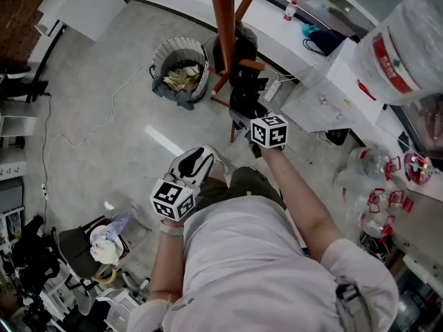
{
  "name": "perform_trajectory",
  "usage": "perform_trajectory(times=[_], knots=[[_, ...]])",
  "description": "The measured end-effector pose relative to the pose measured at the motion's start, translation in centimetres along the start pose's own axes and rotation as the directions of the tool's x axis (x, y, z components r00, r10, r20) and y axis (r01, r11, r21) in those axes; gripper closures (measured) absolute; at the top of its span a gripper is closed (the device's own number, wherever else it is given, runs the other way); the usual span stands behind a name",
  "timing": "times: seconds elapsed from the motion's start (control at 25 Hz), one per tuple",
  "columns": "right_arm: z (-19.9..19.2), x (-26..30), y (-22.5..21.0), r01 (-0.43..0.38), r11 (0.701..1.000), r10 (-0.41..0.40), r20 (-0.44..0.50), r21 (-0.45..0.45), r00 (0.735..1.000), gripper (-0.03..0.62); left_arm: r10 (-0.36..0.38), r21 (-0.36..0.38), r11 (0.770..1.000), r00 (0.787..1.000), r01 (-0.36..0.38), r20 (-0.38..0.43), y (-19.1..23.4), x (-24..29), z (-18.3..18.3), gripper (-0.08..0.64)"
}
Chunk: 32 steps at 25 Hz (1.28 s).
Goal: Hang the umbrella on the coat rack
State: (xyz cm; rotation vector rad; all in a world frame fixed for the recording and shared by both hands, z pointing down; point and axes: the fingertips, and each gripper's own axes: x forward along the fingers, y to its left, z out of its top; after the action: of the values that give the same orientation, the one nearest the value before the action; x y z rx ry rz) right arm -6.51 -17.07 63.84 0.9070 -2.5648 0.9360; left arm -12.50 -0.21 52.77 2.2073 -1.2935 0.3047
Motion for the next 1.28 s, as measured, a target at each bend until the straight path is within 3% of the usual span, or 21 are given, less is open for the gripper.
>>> perform_trajectory(times=[0.32, 0.72, 1.0, 1.28], knots=[[0.2, -2.9, -0.7, 0.037, 0.999, -0.036, 0.04, -0.01, 0.999, 0.216, -0.018, 0.02, 1.0, 1.0, 0.018, 0.009, -1.6, 0.4, -0.2, 0.449], [1.5, -8.0, 1.5, -0.035, 0.999, 0.037, 0.118, -0.013, 0.992, 0.22, -0.082, 0.071, 0.994, 0.996, 0.08, 0.021, -3.0, 1.8, 0.9, 0.449], [3.9, -12.3, 3.5, -0.013, 0.998, 0.024, 0.182, -0.061, 0.983, 0.291, -0.181, 0.121, 0.977, 0.983, 0.178, 0.014, -3.4, 3.8, 3.2, 0.449], [6.0, -17.0, 5.1, 0.075, 0.996, -0.057, 0.282, -0.051, 0.958, 0.396, -0.306, 0.17, 0.938, 0.952, 0.303, -0.005, -4.6, 5.3, 6.0, 0.449]])
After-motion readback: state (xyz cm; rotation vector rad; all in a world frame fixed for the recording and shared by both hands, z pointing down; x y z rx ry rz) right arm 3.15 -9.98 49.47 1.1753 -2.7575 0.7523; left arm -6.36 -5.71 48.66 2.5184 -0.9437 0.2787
